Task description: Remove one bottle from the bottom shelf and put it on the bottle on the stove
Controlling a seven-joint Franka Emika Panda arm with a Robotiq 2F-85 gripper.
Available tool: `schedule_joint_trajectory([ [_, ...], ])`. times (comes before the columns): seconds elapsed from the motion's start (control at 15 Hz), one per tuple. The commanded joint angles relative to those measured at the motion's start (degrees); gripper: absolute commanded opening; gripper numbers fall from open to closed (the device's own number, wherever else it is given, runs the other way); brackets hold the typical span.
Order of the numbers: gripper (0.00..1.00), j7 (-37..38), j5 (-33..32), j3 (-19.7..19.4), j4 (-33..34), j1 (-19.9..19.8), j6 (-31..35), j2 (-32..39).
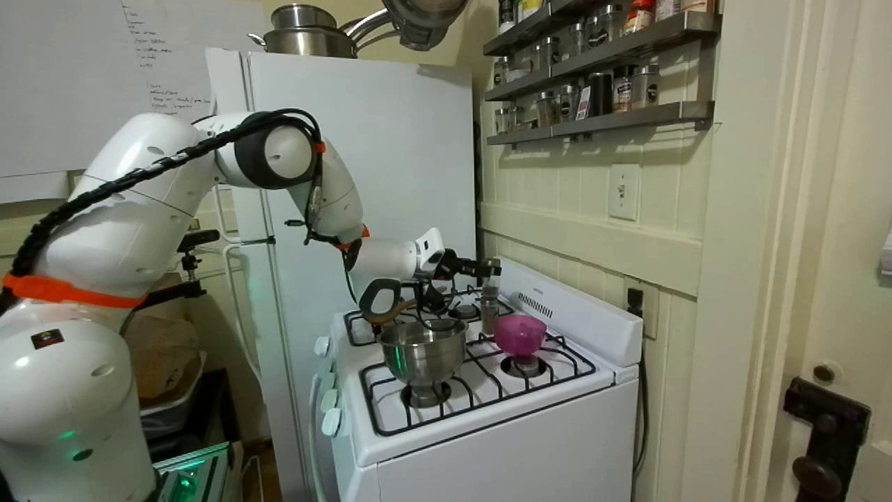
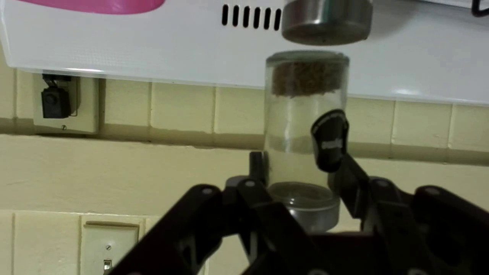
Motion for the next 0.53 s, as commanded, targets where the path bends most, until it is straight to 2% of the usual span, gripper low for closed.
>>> schedule_joint_trajectory([
  [0.0,0.25,1.7,-1.7,-0.6,1.2,0.6,1.8,1.8],
  [0.47,0.25,1.8,-3.3,-0.7,1.7,0.9,1.5,2.6],
])
